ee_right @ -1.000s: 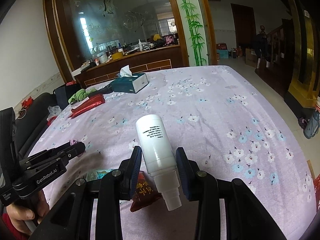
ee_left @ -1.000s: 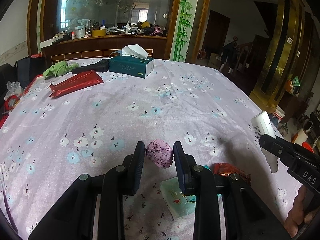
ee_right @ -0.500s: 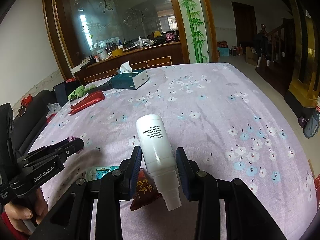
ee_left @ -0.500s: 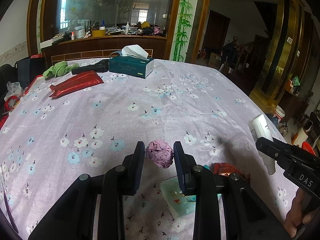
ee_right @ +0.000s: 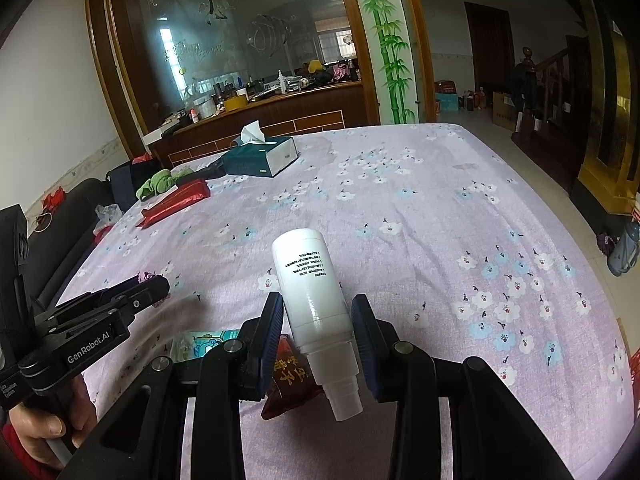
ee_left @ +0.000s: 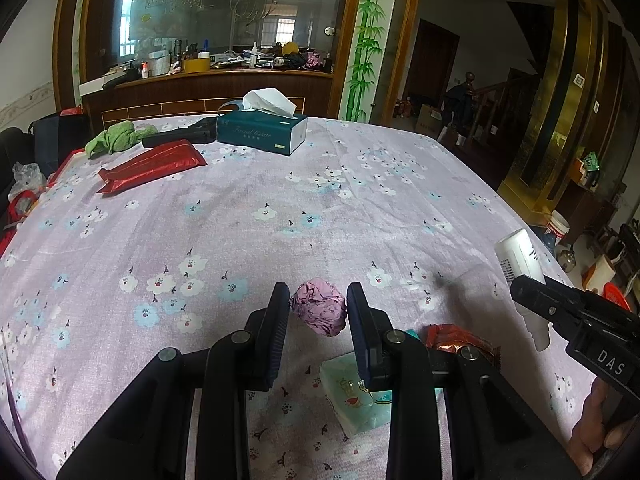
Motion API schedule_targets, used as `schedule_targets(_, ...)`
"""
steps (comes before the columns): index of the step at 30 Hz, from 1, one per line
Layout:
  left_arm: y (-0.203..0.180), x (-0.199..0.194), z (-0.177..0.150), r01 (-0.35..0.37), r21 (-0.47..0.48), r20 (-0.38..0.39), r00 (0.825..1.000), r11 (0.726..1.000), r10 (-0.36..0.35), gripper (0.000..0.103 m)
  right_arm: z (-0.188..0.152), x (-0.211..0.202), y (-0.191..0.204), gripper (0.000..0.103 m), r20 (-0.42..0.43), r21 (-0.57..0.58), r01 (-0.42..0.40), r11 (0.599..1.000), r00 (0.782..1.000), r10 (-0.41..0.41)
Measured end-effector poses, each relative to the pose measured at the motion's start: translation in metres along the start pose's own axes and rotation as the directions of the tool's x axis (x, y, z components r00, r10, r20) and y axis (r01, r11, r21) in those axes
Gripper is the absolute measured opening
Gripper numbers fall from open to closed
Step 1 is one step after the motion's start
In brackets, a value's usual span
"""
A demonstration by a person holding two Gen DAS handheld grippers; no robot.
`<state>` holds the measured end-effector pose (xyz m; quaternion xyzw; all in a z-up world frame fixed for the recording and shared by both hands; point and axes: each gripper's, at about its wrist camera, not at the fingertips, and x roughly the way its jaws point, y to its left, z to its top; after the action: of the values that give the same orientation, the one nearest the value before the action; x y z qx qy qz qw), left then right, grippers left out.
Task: Collect trash
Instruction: 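Lift the tissue ball and spray bottle off the table with both tools, then carry the tissue ball and spray bottle over the red basket and open both tools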
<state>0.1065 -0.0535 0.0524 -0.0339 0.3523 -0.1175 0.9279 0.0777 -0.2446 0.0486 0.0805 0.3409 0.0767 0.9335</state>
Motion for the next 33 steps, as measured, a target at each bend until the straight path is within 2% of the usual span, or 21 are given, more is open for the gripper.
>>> schedule_targets(14, 0.0, 0.001, 0.0, -0.005, -0.001, 0.0, 1.0, 1.0, 0.005, 0.028, -0.001, 0.002, 0.001, 0.038, 0.0, -0.003, 0.006, 1.0, 1.0, -0.006)
schedule_targets(26, 0.001, 0.0, 0.004, 0.012, -0.017, -0.001, 1.0, 1.0, -0.012, 0.028, 0.001, -0.002, -0.003, 0.038, 0.024, 0.016, 0.048, 0.999, 0.999, -0.049)
schedule_targets(30, 0.002, -0.001, 0.004, 0.017, -0.017, 0.006, 1.0, 1.0, -0.017, 0.028, 0.006, -0.006, -0.009, 0.038, 0.033, 0.049, 0.085, 0.995, 0.996, -0.087)
schedule_targets(33, 0.005, 0.001, 0.003, 0.011, -0.023, -0.001, 1.0, 1.0, -0.011, 0.028, 0.006, -0.018, -0.02, 0.038, 0.003, 0.11, 0.071, 0.991, 0.997, -0.072)
